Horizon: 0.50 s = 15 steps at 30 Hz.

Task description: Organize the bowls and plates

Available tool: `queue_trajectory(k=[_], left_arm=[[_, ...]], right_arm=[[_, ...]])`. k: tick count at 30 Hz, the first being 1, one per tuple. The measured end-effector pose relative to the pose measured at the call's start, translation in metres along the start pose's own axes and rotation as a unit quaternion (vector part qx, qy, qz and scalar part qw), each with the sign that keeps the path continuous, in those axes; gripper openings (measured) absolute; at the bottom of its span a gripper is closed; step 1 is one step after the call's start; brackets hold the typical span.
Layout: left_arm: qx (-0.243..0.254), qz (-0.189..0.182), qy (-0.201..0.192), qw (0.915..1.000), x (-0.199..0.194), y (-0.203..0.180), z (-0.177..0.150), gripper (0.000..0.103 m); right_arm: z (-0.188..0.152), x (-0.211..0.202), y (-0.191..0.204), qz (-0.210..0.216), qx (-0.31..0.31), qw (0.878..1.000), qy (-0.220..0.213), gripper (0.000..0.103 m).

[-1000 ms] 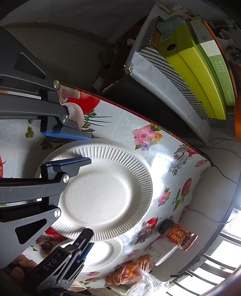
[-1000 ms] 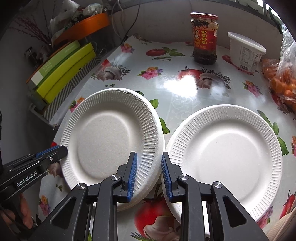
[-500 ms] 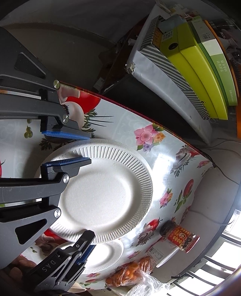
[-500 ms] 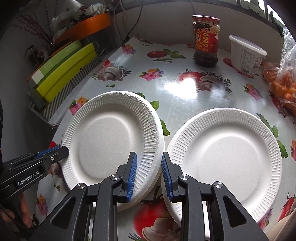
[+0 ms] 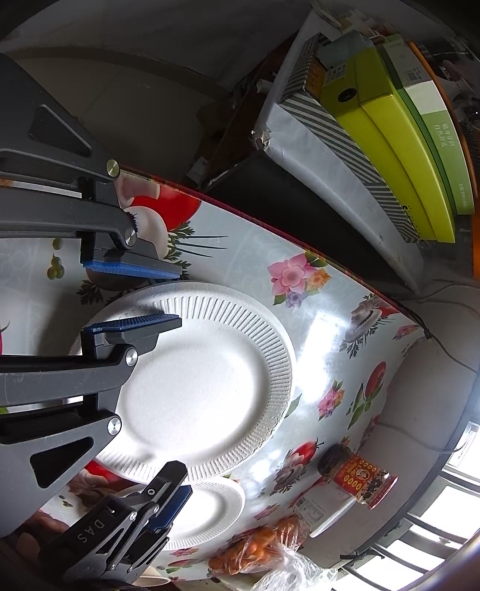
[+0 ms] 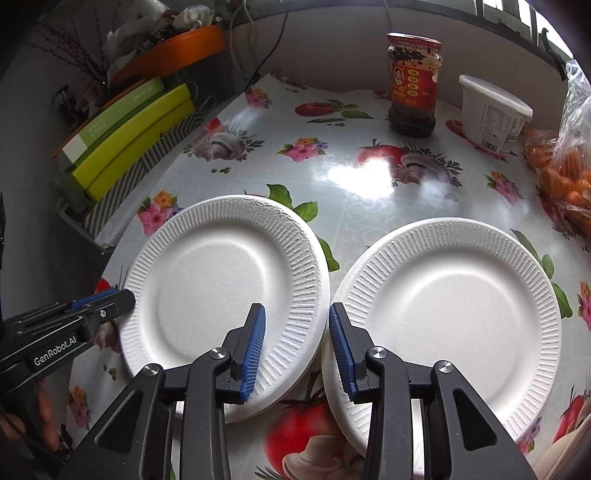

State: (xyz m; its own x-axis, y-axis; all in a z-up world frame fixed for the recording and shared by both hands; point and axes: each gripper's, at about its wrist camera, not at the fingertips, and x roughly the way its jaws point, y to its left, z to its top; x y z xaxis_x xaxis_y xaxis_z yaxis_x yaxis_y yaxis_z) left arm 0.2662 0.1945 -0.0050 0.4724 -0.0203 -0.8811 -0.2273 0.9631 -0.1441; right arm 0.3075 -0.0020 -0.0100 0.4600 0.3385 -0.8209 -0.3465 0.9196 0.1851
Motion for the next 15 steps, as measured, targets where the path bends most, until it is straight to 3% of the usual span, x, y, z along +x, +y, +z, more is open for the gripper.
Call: queue_trajectory(k=[15], left_arm=[[0.001, -0.004, -0.021, 0.9998, -0.023, -0.003, -0.005, 0.021]], right_arm=[[-0.002, -0.023, -0.002, -0.007, 0.0, 1.0, -0.027, 0.046]])
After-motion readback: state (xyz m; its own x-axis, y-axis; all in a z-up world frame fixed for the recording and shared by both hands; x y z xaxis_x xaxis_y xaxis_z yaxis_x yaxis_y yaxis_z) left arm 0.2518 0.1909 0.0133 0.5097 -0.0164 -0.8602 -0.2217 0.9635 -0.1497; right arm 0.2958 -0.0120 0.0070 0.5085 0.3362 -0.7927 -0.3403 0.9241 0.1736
